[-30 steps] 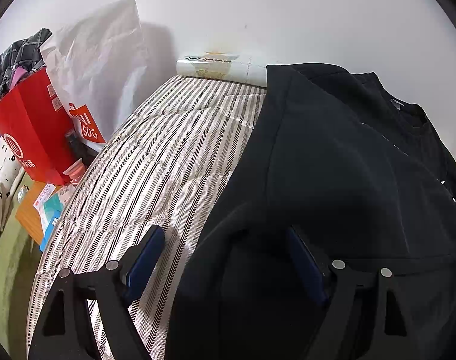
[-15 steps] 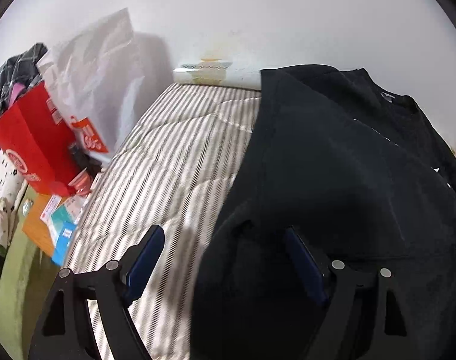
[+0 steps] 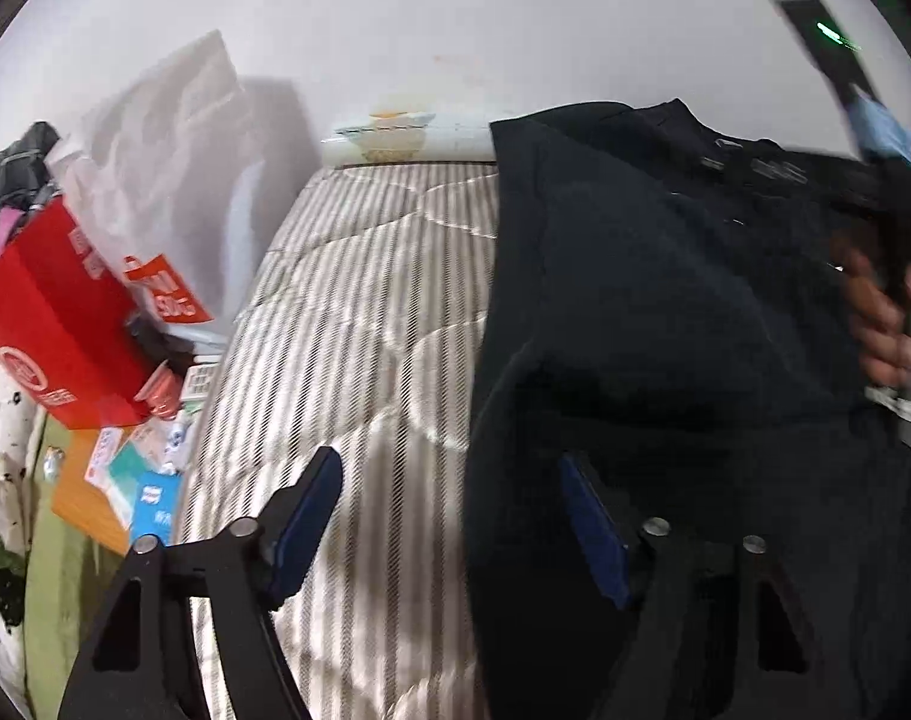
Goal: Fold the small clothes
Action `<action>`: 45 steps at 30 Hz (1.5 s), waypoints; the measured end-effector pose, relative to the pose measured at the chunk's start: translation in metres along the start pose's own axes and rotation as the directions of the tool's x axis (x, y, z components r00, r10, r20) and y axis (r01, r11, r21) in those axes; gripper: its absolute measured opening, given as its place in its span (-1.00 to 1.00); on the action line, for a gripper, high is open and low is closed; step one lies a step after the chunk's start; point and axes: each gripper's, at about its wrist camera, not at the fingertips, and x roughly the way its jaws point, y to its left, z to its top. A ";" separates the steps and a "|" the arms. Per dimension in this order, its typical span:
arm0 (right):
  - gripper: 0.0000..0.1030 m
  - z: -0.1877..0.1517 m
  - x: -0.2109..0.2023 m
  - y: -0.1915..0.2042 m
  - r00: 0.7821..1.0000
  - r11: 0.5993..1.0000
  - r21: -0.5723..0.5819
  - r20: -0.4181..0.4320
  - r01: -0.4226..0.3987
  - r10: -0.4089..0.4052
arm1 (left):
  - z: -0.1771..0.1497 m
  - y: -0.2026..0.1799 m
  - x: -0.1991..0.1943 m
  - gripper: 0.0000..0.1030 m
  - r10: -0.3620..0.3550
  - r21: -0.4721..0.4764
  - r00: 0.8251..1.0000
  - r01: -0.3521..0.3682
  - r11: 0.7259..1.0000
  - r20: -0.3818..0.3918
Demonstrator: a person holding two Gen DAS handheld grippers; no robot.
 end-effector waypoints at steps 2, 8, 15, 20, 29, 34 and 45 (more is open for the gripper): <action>-0.04 0.012 0.015 0.008 1.000 1.000 -0.012 0.009 -0.023 0.023 | 0.003 -0.002 0.007 0.13 -0.001 0.004 1.000 0.001 1.000 -0.006; -0.04 0.044 0.056 0.013 0.996 0.995 -0.037 0.011 -0.088 0.089 | 0.004 -0.007 0.017 -0.17 -0.036 0.010 0.999 0.036 0.999 0.033; -0.12 0.055 0.095 0.026 0.983 0.981 -0.069 -0.038 -0.183 0.181 | 0.006 -0.008 0.022 -0.46 -0.083 -0.019 0.995 0.084 0.996 0.055; -0.79 0.059 0.103 0.037 0.984 0.979 -0.101 -0.032 -0.177 0.175 | 0.005 -0.009 0.018 -0.83 -0.109 -0.015 0.991 0.111 0.994 0.072; -0.81 0.077 0.102 0.061 0.976 0.975 -0.062 0.041 -0.211 0.214 | 0.002 0.016 0.008 -0.88 -0.109 -0.106 0.990 0.119 0.987 0.090; -0.73 0.071 0.118 0.075 0.984 0.982 -0.083 0.024 -0.173 0.175 | 0.001 0.021 0.011 -0.88 -0.121 -0.121 0.990 0.129 0.984 0.074; -0.10 0.034 0.027 0.000 0.999 0.999 -0.034 0.045 -0.029 0.030 | -0.003 0.022 -0.001 -0.07 -0.165 -0.097 0.982 0.173 0.980 0.089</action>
